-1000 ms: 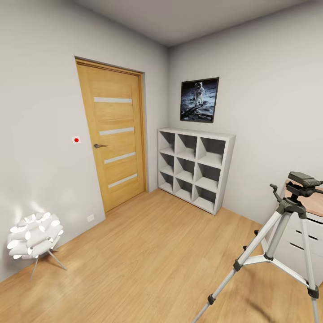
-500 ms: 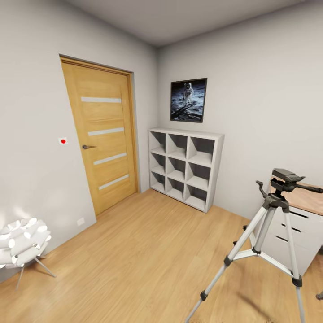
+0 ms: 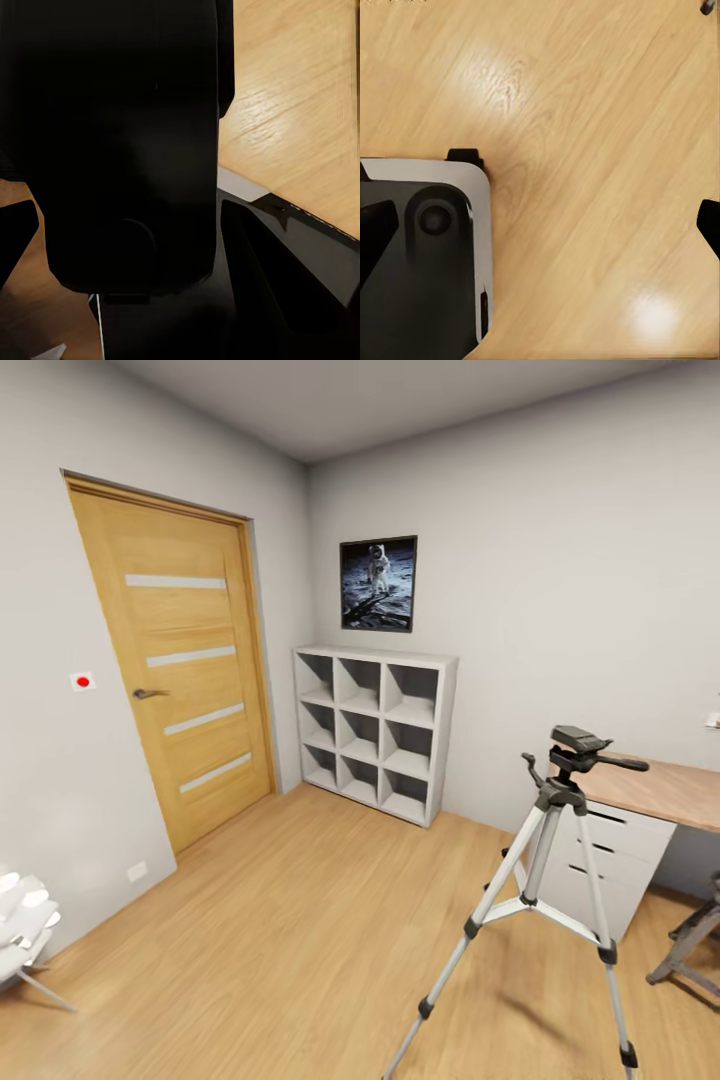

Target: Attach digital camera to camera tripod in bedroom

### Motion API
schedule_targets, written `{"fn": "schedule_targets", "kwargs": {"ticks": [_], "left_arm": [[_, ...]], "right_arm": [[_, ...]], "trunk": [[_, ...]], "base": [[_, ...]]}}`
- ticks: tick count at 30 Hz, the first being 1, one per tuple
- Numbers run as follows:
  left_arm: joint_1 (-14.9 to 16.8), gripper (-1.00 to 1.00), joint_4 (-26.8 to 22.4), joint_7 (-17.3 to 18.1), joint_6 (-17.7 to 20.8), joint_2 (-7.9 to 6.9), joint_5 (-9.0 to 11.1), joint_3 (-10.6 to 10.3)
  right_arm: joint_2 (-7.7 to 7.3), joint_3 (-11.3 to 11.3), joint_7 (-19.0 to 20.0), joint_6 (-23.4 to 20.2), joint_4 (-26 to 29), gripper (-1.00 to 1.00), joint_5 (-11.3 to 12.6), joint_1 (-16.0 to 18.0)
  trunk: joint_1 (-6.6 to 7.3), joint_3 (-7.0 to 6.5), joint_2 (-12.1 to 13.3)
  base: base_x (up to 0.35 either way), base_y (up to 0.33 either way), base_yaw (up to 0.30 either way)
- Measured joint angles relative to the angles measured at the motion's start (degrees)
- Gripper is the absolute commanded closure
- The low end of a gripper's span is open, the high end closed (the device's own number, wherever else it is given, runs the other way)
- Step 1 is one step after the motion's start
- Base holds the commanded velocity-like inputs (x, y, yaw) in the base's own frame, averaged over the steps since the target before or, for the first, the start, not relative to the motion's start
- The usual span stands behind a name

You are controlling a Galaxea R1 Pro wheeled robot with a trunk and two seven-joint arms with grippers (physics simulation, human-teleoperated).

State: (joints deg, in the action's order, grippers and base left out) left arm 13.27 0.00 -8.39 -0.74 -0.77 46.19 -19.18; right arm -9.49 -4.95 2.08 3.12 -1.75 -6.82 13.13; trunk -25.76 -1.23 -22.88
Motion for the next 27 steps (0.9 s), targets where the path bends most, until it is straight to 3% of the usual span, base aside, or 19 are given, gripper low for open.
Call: {"fn": "schedule_targets", "kwargs": {"ticks": [27], "left_arm": [[0.0,1.0,0.0,0.0,-0.04,0.22,-0.03,0.0]], "right_arm": [[0.61,0.0,0.0,0.06,0.0,-1.0,-0.06,0.16]], "trunk": [[0.0,0.0,0.0]], "base": [[0.0,0.0,-0.254]]}}
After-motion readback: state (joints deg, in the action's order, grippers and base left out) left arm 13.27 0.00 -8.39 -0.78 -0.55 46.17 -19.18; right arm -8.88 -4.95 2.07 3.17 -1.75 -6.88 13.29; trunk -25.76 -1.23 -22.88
